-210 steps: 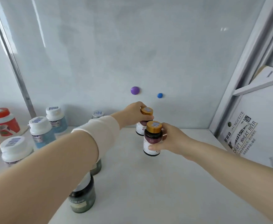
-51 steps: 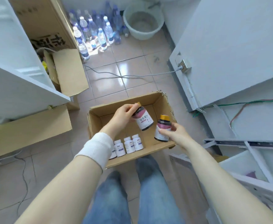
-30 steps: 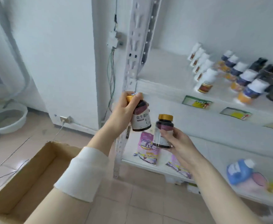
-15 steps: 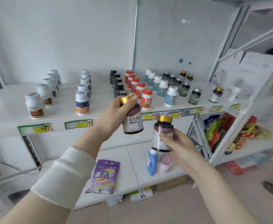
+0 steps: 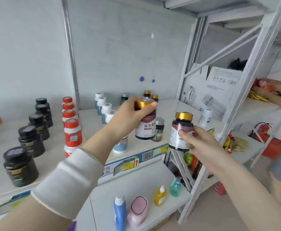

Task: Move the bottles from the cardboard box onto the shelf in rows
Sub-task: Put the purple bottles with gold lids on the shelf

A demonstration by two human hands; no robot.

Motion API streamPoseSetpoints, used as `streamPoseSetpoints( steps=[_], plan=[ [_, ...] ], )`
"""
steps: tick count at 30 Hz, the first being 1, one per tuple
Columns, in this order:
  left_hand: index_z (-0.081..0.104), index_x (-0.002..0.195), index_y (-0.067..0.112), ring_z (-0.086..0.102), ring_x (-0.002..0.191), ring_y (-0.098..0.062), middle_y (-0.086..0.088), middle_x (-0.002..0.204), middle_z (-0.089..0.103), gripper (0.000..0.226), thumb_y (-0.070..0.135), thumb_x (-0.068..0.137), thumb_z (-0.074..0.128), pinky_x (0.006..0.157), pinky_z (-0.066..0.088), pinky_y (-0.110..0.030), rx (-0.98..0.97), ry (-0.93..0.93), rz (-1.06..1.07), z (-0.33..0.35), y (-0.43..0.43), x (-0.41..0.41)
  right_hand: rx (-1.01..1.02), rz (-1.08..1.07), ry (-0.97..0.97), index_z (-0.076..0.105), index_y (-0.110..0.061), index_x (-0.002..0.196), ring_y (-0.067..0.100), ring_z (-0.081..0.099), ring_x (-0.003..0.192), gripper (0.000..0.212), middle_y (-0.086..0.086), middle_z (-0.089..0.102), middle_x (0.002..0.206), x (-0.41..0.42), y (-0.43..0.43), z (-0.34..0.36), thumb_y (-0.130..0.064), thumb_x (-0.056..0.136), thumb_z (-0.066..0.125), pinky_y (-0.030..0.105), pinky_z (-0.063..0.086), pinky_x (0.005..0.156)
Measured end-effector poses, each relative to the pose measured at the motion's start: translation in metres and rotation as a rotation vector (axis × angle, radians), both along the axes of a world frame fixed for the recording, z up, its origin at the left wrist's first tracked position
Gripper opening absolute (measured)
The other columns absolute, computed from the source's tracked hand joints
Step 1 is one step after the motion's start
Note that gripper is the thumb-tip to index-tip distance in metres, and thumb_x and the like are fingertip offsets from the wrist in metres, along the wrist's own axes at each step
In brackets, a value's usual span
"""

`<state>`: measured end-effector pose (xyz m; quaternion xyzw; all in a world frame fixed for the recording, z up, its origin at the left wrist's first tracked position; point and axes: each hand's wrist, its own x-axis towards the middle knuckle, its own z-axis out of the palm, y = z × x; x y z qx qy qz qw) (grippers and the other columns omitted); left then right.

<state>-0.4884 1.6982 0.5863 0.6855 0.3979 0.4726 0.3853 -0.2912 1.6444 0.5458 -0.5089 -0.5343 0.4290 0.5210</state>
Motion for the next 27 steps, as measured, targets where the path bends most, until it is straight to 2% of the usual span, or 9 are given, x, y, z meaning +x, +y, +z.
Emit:
streamPoseSetpoints(
  steps=[2,4,7,10,15,20,22,25,27],
  plan=[
    [0.06,0.114,0.014,0.062,0.084,0.0,0.004,0.1,0.067,0.033,0.035,0.088,0.06,0.068,0.048,-0.003,0.018,0.017,-0.017,0.009,0.033,0.022,-0.003,-0.022,-0.048,0.062,-0.023,0.103,0.028,0.058,0.113,0.018,0.014,0.066,0.111,0.021,0.03,0.009,-0.022,0.085,0.061,0.04,0.047,0.099],
    [0.057,0.113,0.018,0.06,0.08,0.004,0.009,0.094,0.065,0.032,0.036,0.087,0.061,0.059,0.046,-0.001,0.014,0.026,-0.028,0.015,0.064,0.043,-0.003,-0.019,-0.08,0.062,-0.025,0.105,0.037,0.054,0.115,0.025,0.019,0.062,0.118,0.041,0.057,0.017,-0.029,0.081,0.065,0.05,0.04,0.104],
    [0.056,0.113,0.021,0.064,0.088,-0.004,0.005,0.1,0.066,0.033,0.039,0.086,0.062,0.068,0.05,-0.012,-0.022,0.041,-0.041,0.02,0.107,0.075,-0.013,-0.001,-0.101,0.06,-0.023,0.11,0.027,0.061,0.11,0.047,0.013,0.065,0.114,0.073,0.098,0.023,-0.038,0.067,0.068,0.043,0.046,0.101],
    [0.055,0.113,0.023,0.064,0.09,-0.01,0.003,0.101,0.065,0.034,0.039,0.084,0.064,0.066,0.048,-0.014,-0.068,0.063,-0.026,0.019,0.148,0.108,-0.015,0.039,-0.09,0.057,-0.019,0.112,0.015,0.064,0.102,0.035,0.002,0.067,0.108,0.106,0.143,0.026,-0.022,0.078,0.066,0.034,0.05,0.093],
    [0.057,0.111,0.025,0.063,0.085,-0.006,0.002,0.1,0.065,0.032,0.035,0.082,0.068,0.066,0.048,-0.016,-0.171,0.032,0.063,0.009,0.215,0.157,-0.016,0.126,-0.143,0.051,-0.013,0.123,0.019,0.062,0.108,0.044,0.006,0.064,0.116,0.158,0.22,0.031,-0.01,0.082,0.066,0.038,0.049,0.095],
    [0.056,0.121,0.022,0.06,0.101,-0.015,-0.002,0.115,0.063,0.043,0.036,0.082,0.067,0.07,0.047,-0.019,-0.268,0.102,0.192,-0.001,0.265,0.191,-0.033,0.276,-0.2,0.051,-0.022,0.116,0.02,0.061,0.108,0.049,0.006,0.062,0.117,0.186,0.288,0.021,-0.014,0.074,0.075,0.04,0.047,0.099],
    [0.056,0.12,0.019,0.06,0.101,-0.016,-0.003,0.114,0.063,0.042,0.032,0.082,0.069,0.07,0.048,-0.018,-0.285,0.112,0.257,-0.006,0.281,0.194,-0.031,0.32,-0.219,0.052,-0.021,0.114,0.017,0.063,0.102,0.049,0.004,0.065,0.114,0.185,0.308,0.009,-0.014,0.072,0.077,0.031,0.05,0.09],
    [0.057,0.115,0.014,0.061,0.096,-0.016,-0.004,0.107,0.062,0.037,0.022,0.082,0.071,0.073,0.051,-0.018,-0.314,0.159,0.33,-0.017,0.299,0.193,-0.041,0.38,-0.236,0.052,-0.021,0.11,0.002,0.059,0.082,0.047,-0.003,0.063,0.105,0.176,0.326,-0.011,-0.012,0.072,0.078,0.011,0.046,0.064],
    [0.058,0.104,0.015,0.06,0.09,-0.015,-0.004,0.101,0.061,0.025,0.019,0.082,0.071,0.076,0.051,-0.019,-0.334,0.254,0.336,-0.025,0.307,0.191,-0.053,0.412,-0.258,0.05,-0.022,0.106,-0.003,0.054,0.076,0.046,-0.007,0.059,0.099,0.171,0.334,-0.023,-0.012,0.071,0.078,0.006,0.043,0.055]
  ],
)
